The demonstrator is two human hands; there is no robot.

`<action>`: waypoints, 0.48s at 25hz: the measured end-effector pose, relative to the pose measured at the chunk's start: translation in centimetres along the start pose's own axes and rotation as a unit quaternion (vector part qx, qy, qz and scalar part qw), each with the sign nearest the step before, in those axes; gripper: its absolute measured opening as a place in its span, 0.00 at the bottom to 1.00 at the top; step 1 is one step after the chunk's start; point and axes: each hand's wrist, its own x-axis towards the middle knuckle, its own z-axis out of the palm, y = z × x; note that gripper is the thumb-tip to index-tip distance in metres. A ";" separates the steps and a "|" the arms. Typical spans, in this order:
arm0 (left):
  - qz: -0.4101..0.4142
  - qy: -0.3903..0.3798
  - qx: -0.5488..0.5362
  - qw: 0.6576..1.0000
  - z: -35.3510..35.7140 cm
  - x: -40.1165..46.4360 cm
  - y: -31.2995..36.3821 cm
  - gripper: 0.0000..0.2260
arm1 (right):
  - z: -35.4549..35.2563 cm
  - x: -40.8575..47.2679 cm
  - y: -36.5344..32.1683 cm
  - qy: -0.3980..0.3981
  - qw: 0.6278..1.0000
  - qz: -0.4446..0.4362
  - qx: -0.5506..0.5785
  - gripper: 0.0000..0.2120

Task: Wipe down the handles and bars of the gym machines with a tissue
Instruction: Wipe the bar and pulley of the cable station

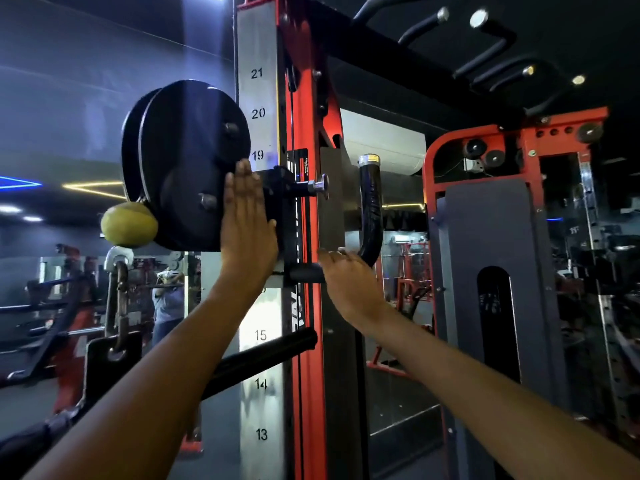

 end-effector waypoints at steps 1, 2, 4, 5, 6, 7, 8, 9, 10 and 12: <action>0.012 0.000 0.007 1.000 0.6 -0.5 0.0 0.31 | -0.6 0.7 0.8 -0.020 1.000 -0.009 0.018 0.14; 0.022 -0.002 0.008 1.000 1.1 -1.1 0.0 0.30 | -1.1 1.2 1.8 -0.022 0.999 -0.016 0.016 0.16; 0.026 -0.006 0.000 1.000 1.9 -2.1 0.0 0.29 | -1.3 1.2 3.4 -0.001 0.996 -0.020 -0.090 0.17; 0.024 -0.001 -0.003 1.000 2.2 -2.2 0.0 0.29 | -1.2 0.8 3.2 0.001 0.991 -0.010 -0.133 0.15; 0.022 0.007 -0.005 1.000 2.4 -2.2 -0.1 0.29 | -0.7 0.4 2.2 -0.002 0.991 0.012 -0.134 0.12; 0.019 0.016 -0.008 1.000 2.6 -2.2 -0.2 0.29 | -0.2 0.4 0.8 -0.021 0.994 0.042 -0.101 0.08; 0.018 0.026 -0.012 0.999 2.7 -2.1 -0.3 0.29 | 0.4 0.8 -0.5 -0.042 0.996 0.077 -0.033 0.06; 0.017 0.033 -0.017 0.999 2.7 -2.1 -0.3 0.29 | 1.3 1.5 -1.3 -0.045 0.994 0.095 0.021 0.07; 0.015 0.036 -0.022 0.999 2.8 -2.0 -0.3 0.29 | 1.8 1.9 -1.7 -0.032 0.993 0.092 0.062 0.08; 0.009 0.041 -0.040 0.998 3.1 -2.0 -0.5 0.30 | 3.3 1.5 -0.9 0.021 0.999 -0.014 0.044 0.14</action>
